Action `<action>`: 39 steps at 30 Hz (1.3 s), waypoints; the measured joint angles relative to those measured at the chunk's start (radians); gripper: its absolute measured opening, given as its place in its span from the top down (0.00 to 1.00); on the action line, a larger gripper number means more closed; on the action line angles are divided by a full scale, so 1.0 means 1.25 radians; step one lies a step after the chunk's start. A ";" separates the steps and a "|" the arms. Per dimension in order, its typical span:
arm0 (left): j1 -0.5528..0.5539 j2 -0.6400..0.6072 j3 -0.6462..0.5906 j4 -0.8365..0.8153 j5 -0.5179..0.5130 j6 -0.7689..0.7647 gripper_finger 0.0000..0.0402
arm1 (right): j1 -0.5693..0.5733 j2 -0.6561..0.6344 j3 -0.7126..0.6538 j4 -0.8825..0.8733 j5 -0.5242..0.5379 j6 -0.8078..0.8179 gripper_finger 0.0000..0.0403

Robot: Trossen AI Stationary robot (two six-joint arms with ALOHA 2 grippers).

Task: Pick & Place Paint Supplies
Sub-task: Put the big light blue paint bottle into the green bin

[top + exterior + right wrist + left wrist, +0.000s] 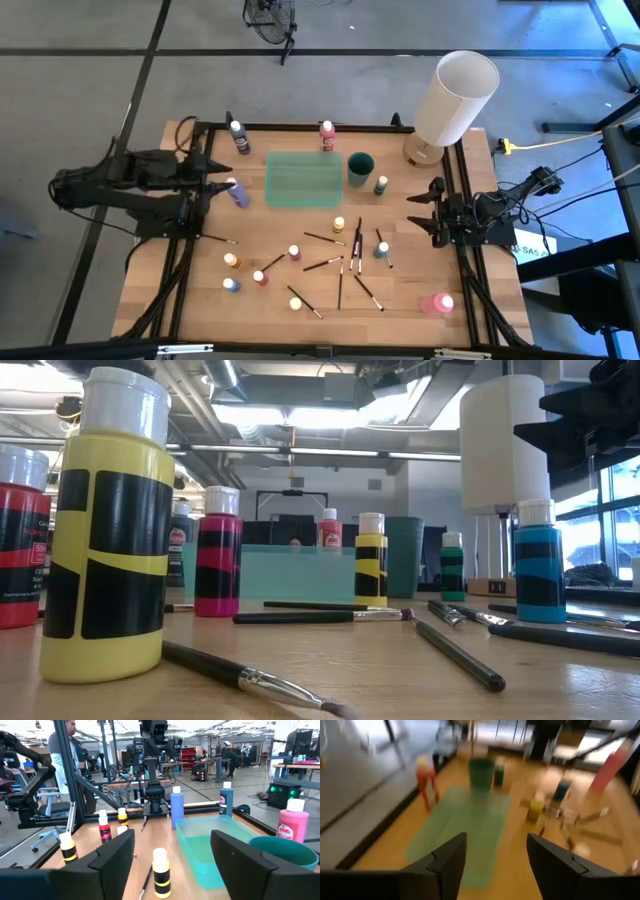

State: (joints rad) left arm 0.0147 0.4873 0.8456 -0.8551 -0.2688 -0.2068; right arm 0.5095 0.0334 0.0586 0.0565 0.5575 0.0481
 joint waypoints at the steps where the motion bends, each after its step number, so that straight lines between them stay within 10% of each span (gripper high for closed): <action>1: 0.000 0.028 0.031 -0.053 0.000 -0.010 0.49 | 0.000 0.000 0.000 0.000 0.000 0.000 0.33; 15: 0.000 0.253 0.102 -0.263 0.035 0.113 0.53 | 0.000 0.000 0.000 -0.003 -0.002 0.063 0.33; 39: 0.110 0.268 0.102 -0.301 0.039 0.093 0.53 | 0.000 0.021 0.000 -0.010 -0.008 0.075 0.33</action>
State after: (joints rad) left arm 0.1516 0.8227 0.9733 -1.2312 -0.2200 -0.0907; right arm 0.5095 0.0593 0.0586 0.0437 0.5475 0.1420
